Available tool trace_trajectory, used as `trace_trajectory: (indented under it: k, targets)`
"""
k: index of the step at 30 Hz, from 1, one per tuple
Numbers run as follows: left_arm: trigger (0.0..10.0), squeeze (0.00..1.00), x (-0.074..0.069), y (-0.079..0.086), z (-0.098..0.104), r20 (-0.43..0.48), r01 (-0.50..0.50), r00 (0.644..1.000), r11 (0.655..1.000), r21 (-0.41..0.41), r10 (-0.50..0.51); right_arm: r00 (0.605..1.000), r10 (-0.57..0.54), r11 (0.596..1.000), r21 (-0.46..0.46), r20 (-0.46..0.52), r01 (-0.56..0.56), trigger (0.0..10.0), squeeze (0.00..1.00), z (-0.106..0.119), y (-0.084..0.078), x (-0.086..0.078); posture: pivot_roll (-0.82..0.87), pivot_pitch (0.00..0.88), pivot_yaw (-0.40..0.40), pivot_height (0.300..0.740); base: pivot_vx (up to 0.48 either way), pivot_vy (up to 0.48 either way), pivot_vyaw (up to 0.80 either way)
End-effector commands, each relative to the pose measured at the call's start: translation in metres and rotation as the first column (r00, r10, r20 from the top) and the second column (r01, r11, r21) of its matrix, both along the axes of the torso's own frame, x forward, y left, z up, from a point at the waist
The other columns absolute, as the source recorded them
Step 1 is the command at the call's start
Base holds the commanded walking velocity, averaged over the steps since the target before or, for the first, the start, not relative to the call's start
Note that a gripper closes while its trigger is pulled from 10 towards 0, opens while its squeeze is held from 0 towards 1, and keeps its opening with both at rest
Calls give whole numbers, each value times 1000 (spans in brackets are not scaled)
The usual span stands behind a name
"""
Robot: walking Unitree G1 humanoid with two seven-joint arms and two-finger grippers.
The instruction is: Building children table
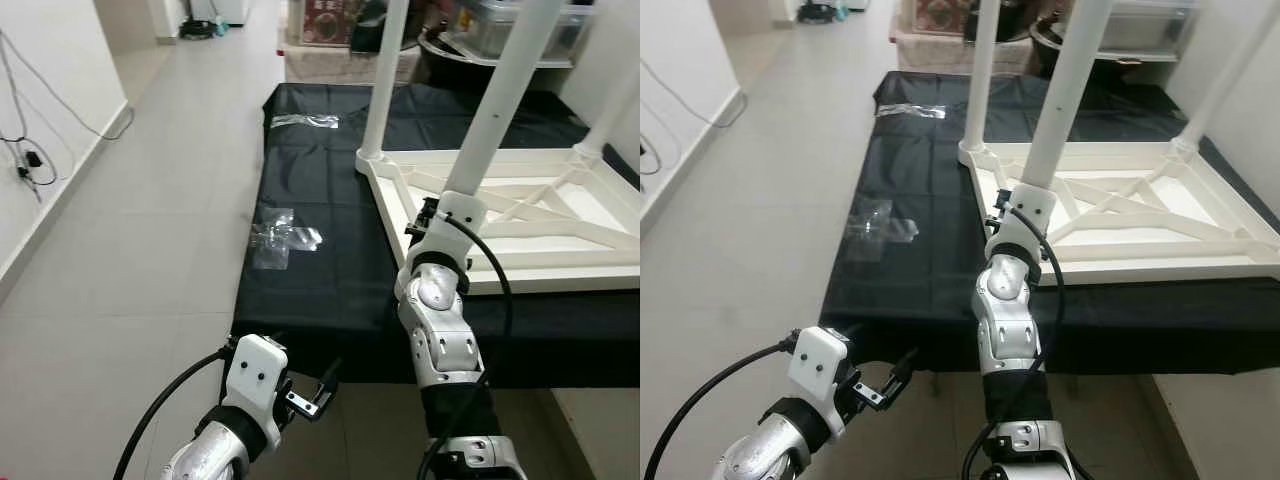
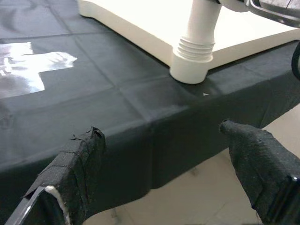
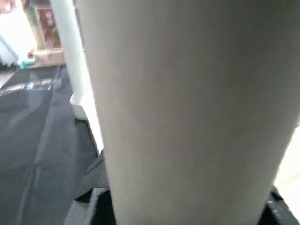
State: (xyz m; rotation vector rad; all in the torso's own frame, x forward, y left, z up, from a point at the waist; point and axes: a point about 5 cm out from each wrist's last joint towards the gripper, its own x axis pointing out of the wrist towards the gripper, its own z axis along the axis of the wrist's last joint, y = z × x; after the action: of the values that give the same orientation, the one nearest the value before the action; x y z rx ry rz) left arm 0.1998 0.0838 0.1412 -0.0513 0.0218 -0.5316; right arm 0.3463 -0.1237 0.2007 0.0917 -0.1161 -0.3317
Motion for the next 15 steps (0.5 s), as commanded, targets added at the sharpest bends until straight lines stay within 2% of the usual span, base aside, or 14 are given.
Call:
trace_trajectory:
  k: [1,2,4,5,6,8,9,10,11,12,13,14,15]
  targets:
    - [10000,0,0,0,-3,-9,4,1000,1000,7,-4,993,82,992,99,-79,-75,10000,1000,-24,23,-11,140,123,-62,740,0,0,0]
    - [10000,0,0,0,-3,-9,4,1000,1000,7,-4,993,82,992,99,-79,-75,10000,1000,-24,23,-11,140,123,-62,740,0,0,0]
    - [10000,0,0,0,-5,-12,8,1000,1000,7,-8,995,94,993,73,-30,-92,10000,1000,-21,8,-12,133,118,-56,740,0,0,0]
    - [10000,0,-1,0,-5,-12,10,1000,1000,7,-9,992,122,989,81,-17,-121,10000,0,-20,4,-11,133,117,-56,740,0,0,0]
    - [10000,0,-1,0,-5,-12,10,1000,1000,7,-9,992,122,989,81,-17,-121,10000,0,-20,4,-11,133,117,-56,740,0,0,0]
    - [10000,0,0,0,-6,-12,12,1000,1000,7,-12,973,225,971,69,48,-228,10000,0,-14,-4,-7,134,112,-57,740,0,0,0]
    - [10000,0,0,0,-6,-12,12,1000,1000,7,-12,973,225,971,69,48,-228,10000,0,-14,-4,-7,134,112,-57,740,0,0,0]
    - [10000,0,0,0,-6,-11,13,1000,1000,7,-13,930,358,930,60,87,-363,10000,0,-10,-3,-4,133,107,-56,740,0,0,0]
    - [10000,0,0,0,-6,-12,14,1000,1000,7,-14,862,496,867,1,105,-499,10000,0,-5,-3,-3,133,107,-56,740,0,0,0]
    - [10000,0,0,0,-6,-12,15,1000,1000,8,-15,806,582,813,-39,104,-582,10000,0,-3,-3,-3,133,107,-56,740,0,0,0]
    - [10000,0,0,0,-6,-12,15,1000,1000,8,-15,806,582,813,-39,104,-582,10000,0,-3,-3,-3,133,107,-56,740,0,0,0]
    - [10000,0,1,0,-7,-14,16,1000,1000,7,-16,688,722,691,-80,68,-718,10000,0,-3,-7,-4,131,101,-55,740,0,0,0]
    - [10000,0,1,0,-7,-14,16,1000,1000,7,-16,688,722,691,-80,68,-718,10000,0,-3,-7,-4,131,101,-55,740,0,0,0]
